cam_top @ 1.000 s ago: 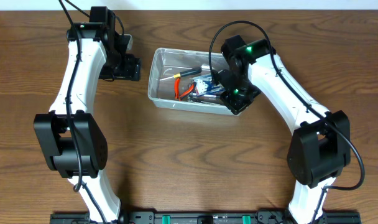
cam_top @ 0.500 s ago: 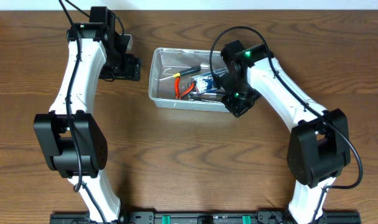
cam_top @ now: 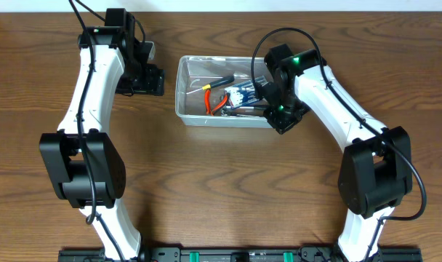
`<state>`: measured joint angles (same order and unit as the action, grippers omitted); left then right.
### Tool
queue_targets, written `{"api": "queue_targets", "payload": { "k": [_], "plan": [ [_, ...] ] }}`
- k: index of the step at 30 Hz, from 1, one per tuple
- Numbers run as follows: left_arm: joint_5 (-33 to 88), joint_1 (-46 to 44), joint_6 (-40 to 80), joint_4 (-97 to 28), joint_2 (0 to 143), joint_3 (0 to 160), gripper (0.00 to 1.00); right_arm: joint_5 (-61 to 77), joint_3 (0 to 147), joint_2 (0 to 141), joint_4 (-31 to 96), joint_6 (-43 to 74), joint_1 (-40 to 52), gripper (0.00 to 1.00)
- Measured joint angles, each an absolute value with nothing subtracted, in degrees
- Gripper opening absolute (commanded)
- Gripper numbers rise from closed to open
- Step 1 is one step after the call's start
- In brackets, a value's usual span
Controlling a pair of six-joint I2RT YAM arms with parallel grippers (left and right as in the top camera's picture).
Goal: Pack container
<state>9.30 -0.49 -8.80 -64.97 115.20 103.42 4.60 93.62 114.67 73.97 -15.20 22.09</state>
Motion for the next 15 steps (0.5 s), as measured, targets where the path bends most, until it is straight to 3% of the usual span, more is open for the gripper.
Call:
{"api": "queue_targets", "payload": {
  "k": [12,13,14,15],
  "plan": [
    [9.23,-0.49,-8.8,-65.43,115.2,103.42,0.83,10.04,93.69,111.68,73.36,-17.56,24.62,0.1],
    [8.99,-0.49,-8.8,-65.32,115.18,103.42,0.83,10.09,93.86,110.39,72.31,-17.17,24.6,0.16],
    [8.73,-0.49,-8.8,-65.06,115.11,103.42,0.86,10.02,94.26,108.84,70.35,-16.4,24.36,0.31],
    [8.16,-0.49,-8.86,-64.45,114.91,103.42,0.9,9.78,94.96,107.5,68.31,-15.35,23.97,0.57]
  ]
}}
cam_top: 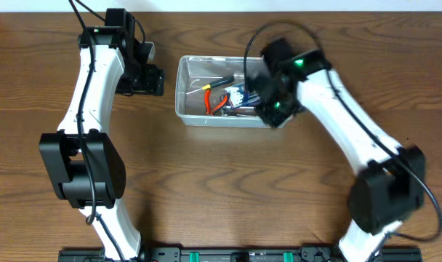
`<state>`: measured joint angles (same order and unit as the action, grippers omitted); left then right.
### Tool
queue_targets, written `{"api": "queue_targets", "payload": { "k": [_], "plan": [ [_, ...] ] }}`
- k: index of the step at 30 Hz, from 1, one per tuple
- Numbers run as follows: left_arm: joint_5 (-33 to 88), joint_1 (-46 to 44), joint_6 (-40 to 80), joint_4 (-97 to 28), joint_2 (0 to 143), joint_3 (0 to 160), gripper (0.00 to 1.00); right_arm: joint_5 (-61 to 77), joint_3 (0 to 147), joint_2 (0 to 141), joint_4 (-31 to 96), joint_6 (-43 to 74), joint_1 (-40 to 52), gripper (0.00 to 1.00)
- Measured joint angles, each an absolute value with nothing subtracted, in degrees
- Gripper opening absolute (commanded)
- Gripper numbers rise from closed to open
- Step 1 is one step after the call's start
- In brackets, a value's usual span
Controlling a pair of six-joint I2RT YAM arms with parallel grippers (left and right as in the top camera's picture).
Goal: Pack container
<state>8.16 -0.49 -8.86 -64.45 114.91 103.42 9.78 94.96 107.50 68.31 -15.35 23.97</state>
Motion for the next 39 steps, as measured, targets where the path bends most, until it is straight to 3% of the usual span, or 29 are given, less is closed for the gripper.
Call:
{"api": "queue_targets", "payload": {
  "k": [1,2,10,19,28,39],
  "plan": [
    [7.49,-0.49,-8.97,-63.81,114.61,103.42,0.99,9.39,95.68,106.32,65.87,-14.48,23.46,0.82],
    [6.85,-0.49,-9.04,-63.09,114.17,103.42,0.98,9.02,96.75,104.92,62.89,-13.21,22.41,0.99],
    [3.51,-0.01,-8.78,-59.05,108.36,103.42,0.98,7.05,101.93,101.1,51.64,-5.04,4.29,0.99],
    [4.19,0.32,-8.78,-61.17,102.48,103.07,0.98,5.87,101.62,101.21,58.94,2.11,-14.76,0.99],
    [4.75,0.32,-8.8,-58.11,84.53,90.7,0.99,5.93,81.89,85.76,51.35,2.94,-16.67,0.99],
    [6.48,0.19,-7.51,-35.33,47.24,54.83,0.98,6.0,44.49,43.07,39.13,3.03,-16.1,0.99]
  ]
}}
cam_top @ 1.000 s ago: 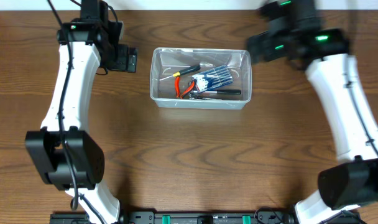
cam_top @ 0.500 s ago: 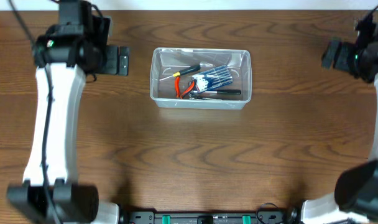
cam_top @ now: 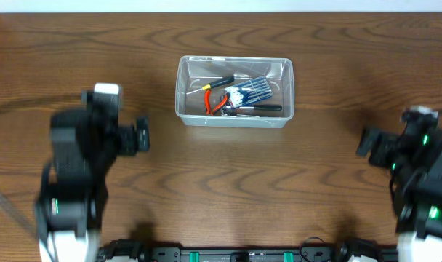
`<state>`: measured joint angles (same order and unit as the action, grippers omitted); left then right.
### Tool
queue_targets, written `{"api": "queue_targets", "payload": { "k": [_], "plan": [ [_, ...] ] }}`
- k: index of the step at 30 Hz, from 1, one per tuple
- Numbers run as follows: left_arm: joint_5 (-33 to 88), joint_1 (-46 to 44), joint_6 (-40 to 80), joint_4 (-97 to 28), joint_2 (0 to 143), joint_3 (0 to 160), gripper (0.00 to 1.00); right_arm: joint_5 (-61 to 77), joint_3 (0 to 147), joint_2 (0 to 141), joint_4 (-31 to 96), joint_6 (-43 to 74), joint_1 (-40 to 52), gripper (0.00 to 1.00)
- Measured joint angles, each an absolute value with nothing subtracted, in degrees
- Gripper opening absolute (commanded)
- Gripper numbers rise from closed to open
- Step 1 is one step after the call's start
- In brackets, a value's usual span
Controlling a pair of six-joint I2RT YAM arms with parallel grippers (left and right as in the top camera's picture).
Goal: Pack container
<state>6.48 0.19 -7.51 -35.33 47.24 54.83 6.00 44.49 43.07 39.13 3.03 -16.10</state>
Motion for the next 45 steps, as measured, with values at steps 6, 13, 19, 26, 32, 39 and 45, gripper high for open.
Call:
{"api": "queue_targets", "payload": {
  "k": [6,13,19,26,32,39,45],
  "plan": [
    [6.5,0.14,-7.51,-28.51,31.9,42.24,0.98,6.0,36.49,34.11,37.82,2.46,-16.03,0.99],
    [6.5,0.1,-7.51,-28.47,29.87,39.55,0.98,6.0,35.59,34.11,40.25,2.35,-16.03,0.99],
    [6.5,0.1,-7.51,-28.45,29.87,39.55,0.98,6.0,35.59,34.11,42.81,2.35,-16.03,0.99],
    [6.5,0.1,-7.51,-28.45,29.87,39.55,0.98,6.0,35.59,34.11,43.51,2.35,-16.03,0.99],
    [6.5,0.1,-7.51,-28.45,29.87,39.55,0.98,6.0,35.59,34.09,43.51,2.35,-16.03,0.99],
    [6.5,0.1,-7.51,-28.45,29.87,39.55,0.98,5.98,35.53,31.99,45.56,2.26,-15.86,0.99],
    [6.5,0.1,-7.51,-28.42,29.87,39.55,0.99,9.37,34.02,18.0,47.27,0.3,-9.76,0.99]
  ]
}}
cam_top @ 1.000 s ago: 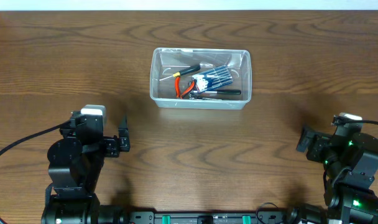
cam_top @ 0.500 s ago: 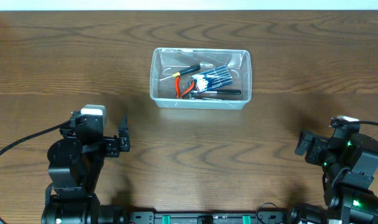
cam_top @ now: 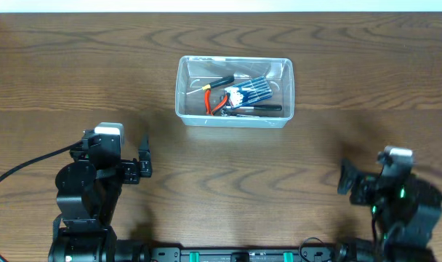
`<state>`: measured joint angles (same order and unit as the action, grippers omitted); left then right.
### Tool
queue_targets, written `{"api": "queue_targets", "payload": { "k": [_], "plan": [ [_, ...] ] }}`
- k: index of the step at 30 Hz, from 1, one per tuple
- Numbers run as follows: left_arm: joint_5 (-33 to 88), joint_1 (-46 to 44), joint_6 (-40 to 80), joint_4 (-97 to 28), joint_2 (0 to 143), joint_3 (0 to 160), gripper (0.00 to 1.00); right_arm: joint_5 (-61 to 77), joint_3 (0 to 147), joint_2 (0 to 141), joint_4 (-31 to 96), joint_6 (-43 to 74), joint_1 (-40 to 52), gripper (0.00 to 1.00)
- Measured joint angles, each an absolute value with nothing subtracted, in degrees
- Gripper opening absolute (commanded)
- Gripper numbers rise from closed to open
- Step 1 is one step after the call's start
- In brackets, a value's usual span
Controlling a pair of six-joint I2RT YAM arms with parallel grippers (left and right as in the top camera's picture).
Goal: Pack container
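Note:
A clear plastic container (cam_top: pixel 194 113) stands at the middle back of the table. Inside it lie orange-handled pliers (cam_top: pixel 213 102), a blue pack (cam_top: pixel 248 90), a black tool (cam_top: pixel 261 109) and a yellow-and-black screwdriver (cam_top: pixel 221 82). My left gripper (cam_top: pixel 147 161) is drawn back low on the left, far from the container, fingers pointing right. On the right my right gripper (cam_top: pixel 342 178) is likewise pulled back, pointing left. Neither holds anything I can see; the view is too small to show how their jaws stand.
The brown wooden table (cam_top: pixel 235 167) stretches between the arms and the container. A black cable (cam_top: pixel 21 171) runs off the left arm toward the left edge. The black rail (cam_top: pixel 235 256) of the arm mounts lies along the front edge.
Both arms have drawn further back toward the front edge; the left gripper sits lower, the right gripper lower and further left. The container's contents are unchanged.
First the right gripper was at the container's right end over the tools while the left gripper hovered beside its left wall. Later both arms were away from the container near the table's sides. Now they rest folded at the front, tools left inside.

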<state>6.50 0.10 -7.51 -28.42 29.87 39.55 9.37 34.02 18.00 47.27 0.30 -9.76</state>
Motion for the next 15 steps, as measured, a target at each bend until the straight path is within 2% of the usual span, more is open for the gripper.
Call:
{"api": "queue_targets", "payload": {
  "k": [7,15],
  "plan": [
    [6.5,0.1,-7.51,-28.47,29.87,39.55,0.99,10.55,32.82,1.02,47.4,-3.77,-1.52,0.99],
    [6.5,0.1,-7.51,-28.42,29.87,39.55,0.98,9.19,25.58,0.62,27.97,-9.23,3.4,0.99]
  ]
}}
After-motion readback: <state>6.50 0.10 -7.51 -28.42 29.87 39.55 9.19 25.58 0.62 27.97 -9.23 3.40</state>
